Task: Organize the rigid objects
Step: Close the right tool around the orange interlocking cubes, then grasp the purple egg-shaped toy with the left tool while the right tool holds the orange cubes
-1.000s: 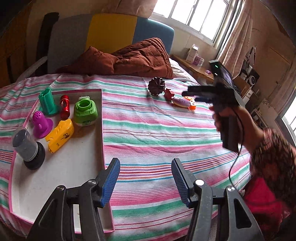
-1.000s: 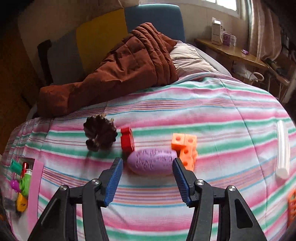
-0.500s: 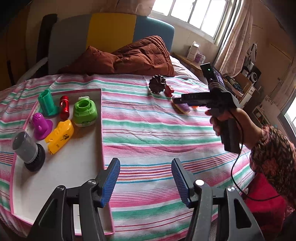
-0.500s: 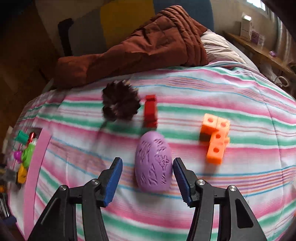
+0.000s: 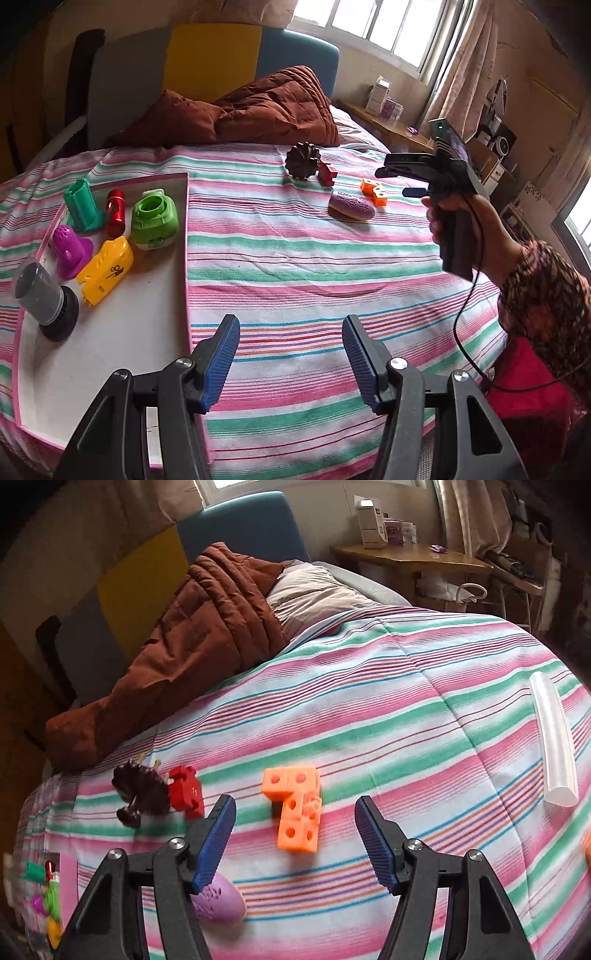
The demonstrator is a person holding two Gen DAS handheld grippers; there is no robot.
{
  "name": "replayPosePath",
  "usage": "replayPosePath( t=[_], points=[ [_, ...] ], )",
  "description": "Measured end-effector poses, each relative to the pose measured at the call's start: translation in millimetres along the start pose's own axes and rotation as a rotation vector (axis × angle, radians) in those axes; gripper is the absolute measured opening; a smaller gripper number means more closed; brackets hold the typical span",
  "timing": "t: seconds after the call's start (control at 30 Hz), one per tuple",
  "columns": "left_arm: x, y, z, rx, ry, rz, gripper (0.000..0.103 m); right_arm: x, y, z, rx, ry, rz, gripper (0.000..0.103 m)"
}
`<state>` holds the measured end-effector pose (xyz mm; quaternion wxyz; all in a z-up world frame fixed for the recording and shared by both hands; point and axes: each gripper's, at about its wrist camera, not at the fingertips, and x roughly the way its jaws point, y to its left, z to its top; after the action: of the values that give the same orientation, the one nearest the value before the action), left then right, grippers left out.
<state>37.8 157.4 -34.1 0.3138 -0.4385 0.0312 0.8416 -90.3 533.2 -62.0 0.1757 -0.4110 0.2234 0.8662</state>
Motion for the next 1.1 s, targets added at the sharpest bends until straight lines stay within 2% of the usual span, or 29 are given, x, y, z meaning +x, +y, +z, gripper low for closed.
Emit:
replayPosePath(
  t=[0.07,0.2,0.27,0.33,0.53,0.67,0.87,1.1],
  points=[
    [-0.5,2.3,1.2,-0.006,0.001,0.01,0.058,19.3,6.2,6.2,-0.02,0.046,-0.039,0.066],
    [-2.7,6.9,2.1,-0.013,0.0,0.027,0.058,44.2,10.6,4.4,-0.074,0.083,-0.11,0.056],
    [-2.3,7.3,2.1,-0.015,0.001,0.03,0.058,43.0,10.5,0.1,-0.101,0.053,-0.128,0.052],
    [0.1,5.9,2.5,-0.013,0.007,0.028,0.058,40.9,9.7,-4.2,-0.127,0.046,-0.133,0.043],
    [8.1,-8.7,0.6,0.028,0.029,0.008,0.058,23.3,11.4,-26.5,-0.181,0.058,-0.059,0.042],
    [10.3,-13.1,4.7,0.034,0.029,0.003,0.058,5.0,32.6,-62.2,-0.272,0.081,0.002,0.042],
    [14.3,-15.8,18.2,0.016,0.018,0.0,0.058,-29.9,32.8,-108.2,-0.289,0.102,0.065,0.042],
    [36.3,-39.3,48.3,0.058,0.001,0.028,0.059,-55.9,-14.4,-128.2,-0.255,0.129,0.001,0.042]
  ],
)
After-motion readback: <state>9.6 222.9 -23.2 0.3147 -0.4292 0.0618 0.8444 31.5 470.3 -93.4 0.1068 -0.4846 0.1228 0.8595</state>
